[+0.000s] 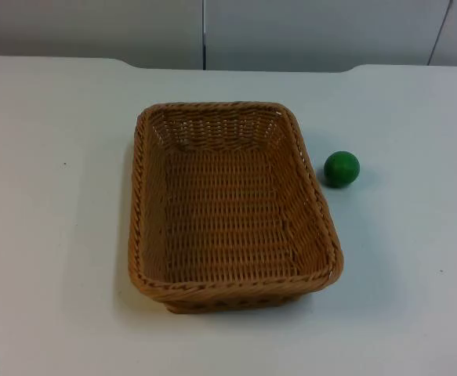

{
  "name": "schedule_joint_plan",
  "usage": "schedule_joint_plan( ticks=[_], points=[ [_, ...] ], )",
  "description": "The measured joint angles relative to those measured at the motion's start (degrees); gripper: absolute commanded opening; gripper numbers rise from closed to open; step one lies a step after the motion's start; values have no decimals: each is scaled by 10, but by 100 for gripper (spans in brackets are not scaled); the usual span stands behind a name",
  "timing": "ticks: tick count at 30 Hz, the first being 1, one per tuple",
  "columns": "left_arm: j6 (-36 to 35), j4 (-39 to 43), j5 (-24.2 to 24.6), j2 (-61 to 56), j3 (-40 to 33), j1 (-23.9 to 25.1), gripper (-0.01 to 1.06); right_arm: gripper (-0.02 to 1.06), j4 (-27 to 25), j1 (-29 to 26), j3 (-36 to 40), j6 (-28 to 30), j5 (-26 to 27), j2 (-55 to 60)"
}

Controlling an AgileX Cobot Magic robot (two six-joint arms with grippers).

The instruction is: Pick up the basket with the left hand and place the ball into the basket with the right hand.

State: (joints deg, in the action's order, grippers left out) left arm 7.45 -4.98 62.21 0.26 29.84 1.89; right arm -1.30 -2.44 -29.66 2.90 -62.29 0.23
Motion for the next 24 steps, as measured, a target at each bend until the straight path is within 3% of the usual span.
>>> schedule_joint_plan(
  ticks=[7, 12, 15, 16, 20, 24],
  points=[
    [0, -54, -37, 18, 36, 0, 0, 0, 0, 0, 0, 0, 0, 0],
    [46, -164, -44, 161, 123, 0, 0, 0, 0, 0, 0, 0, 0, 0],
    [108, -274, -20, 321, 177, 0, 0, 0, 0, 0, 0, 0, 0, 0],
    [108, -274, -20, 321, 177, 0, 0, 0, 0, 0, 0, 0, 0, 0],
    [202, -410, -2, 492, 189, 0, 0, 0, 0, 0, 0, 0, 0, 0],
    [268, -462, 6, 602, 189, 0, 0, 0, 0, 0, 0, 0, 0, 0]
  ],
)
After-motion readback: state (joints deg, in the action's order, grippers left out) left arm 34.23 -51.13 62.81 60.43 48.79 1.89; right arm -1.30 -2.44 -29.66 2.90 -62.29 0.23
